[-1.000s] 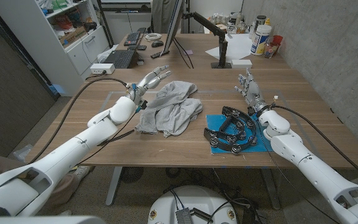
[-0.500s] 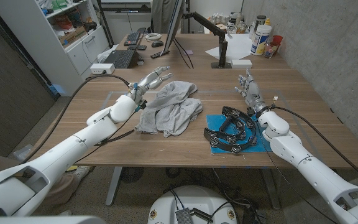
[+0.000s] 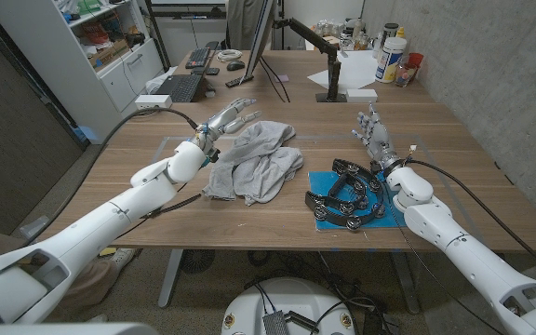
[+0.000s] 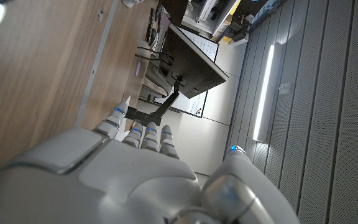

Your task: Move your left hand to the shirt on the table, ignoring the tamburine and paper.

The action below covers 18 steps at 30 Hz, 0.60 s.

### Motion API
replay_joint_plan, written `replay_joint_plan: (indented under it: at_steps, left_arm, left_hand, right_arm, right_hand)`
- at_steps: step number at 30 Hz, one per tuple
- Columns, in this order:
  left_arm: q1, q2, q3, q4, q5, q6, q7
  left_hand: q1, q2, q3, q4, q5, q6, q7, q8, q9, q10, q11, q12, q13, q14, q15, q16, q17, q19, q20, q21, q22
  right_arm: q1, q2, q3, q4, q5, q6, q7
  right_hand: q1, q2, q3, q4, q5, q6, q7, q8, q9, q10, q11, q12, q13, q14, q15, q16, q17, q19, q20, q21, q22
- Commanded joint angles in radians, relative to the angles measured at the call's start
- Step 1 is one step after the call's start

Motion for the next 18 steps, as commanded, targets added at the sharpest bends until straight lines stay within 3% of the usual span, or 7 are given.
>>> replay_joint_plan:
  at_steps: [1,7,18]
  left_arm:
    - [0.008,0.007,0.018,-0.045,0.105,0.089,0.041]
    - [-0.003,0.009,0.044,-0.054,0.193,0.142,0.068]
    - [-0.027,-0.009,0.068,-0.036,0.224,0.183,0.052]
  left_hand:
    - [0.011,0.003,0.000,-0.008,0.001,0.011,0.001,0.006,0.001,0.007,-0.002,0.008,0.000,0.003,-0.004,0.007,0.001,0.004,0.000,-0.003,0.003]
    - [0.013,0.006,0.000,-0.011,0.000,0.022,0.002,0.007,0.002,0.020,-0.003,0.013,-0.001,0.020,-0.011,0.011,0.000,0.012,0.002,-0.008,0.003]
    - [0.014,0.008,0.000,-0.014,-0.001,0.028,0.003,0.006,0.002,0.028,-0.003,0.015,-0.003,0.028,-0.012,0.011,0.000,0.023,-0.002,-0.011,0.003]
  right_arm:
    - [-0.004,-0.004,0.002,-0.003,0.001,0.002,0.002]
    - [-0.005,-0.006,0.003,-0.006,0.004,0.000,0.005]
    - [-0.002,-0.010,0.005,-0.003,0.006,0.000,0.011]
  right_hand:
    - [-0.004,-0.002,-0.004,0.000,0.000,0.005,0.007,0.002,0.004,-0.003,0.008,0.000,0.001,-0.009,-0.002,-0.003,0.001,0.007,-0.002,-0.003,0.003]
    - [-0.004,-0.002,-0.005,-0.001,0.000,0.005,0.006,0.002,0.004,-0.003,0.008,0.000,0.001,-0.010,-0.001,-0.003,0.000,0.007,-0.003,-0.006,0.003]
    - [-0.005,0.002,-0.005,0.000,0.000,0.006,0.007,0.002,0.004,-0.004,0.007,0.000,0.001,-0.010,-0.001,-0.003,0.000,0.009,-0.002,-0.011,0.003]
